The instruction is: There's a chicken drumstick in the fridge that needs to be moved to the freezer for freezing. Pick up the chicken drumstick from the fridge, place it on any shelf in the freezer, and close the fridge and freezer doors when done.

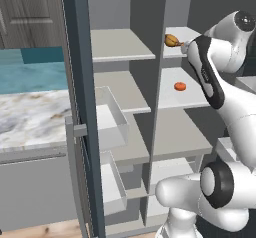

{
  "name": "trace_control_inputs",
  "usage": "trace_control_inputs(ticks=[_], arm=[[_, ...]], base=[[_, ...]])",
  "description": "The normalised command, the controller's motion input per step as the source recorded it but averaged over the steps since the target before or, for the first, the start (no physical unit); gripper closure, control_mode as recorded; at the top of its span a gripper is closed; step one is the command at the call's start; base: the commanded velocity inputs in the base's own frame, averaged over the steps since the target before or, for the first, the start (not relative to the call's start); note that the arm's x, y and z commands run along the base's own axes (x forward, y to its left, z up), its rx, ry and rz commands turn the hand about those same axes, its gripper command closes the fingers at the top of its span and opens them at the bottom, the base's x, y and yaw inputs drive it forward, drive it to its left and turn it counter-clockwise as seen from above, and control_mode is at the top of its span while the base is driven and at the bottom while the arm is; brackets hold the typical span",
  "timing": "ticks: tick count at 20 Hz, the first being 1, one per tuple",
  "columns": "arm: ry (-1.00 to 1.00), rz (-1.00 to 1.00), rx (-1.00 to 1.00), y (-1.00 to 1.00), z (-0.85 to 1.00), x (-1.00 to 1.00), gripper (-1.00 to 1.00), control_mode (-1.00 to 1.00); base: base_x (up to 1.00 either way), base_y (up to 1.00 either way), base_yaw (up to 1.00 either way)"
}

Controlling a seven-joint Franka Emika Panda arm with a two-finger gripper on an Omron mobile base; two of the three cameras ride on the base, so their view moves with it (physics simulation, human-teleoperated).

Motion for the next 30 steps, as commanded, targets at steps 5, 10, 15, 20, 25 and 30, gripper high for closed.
trace_control_inputs(ticks=[5, 10, 15, 20, 25, 30], arm=[[0.0, 0.0, 0.0, 0.0, 0.0, 0.36, -1.0, -1.0], [0.0, 0.01, 0.0, 0.0, 0.0, 0.33, -1.0, -1.0], [0.01, 0.1, 0.0, 0.0, 0.0, 0.37, -1.0, -1.0], [-0.02, 0.21, 0.0, -0.16, 0.0, 0.11, -1.0, -1.0], [-0.01, 0.17, 0.0, -0.22, 0.0, 0.0, -1.0, -1.0], [-0.02, 0.07, 0.0, 0.05, 0.0, 0.0, -1.0, -1.0]], base=[[0.0, 0.0, 0.0], [0.0, 0.0, 0.0], [0.0, 0.0, 0.0], [0.0, 0.0, 0.0], [0.0, 0.0, 0.0], [0.0, 0.0, 0.0]])
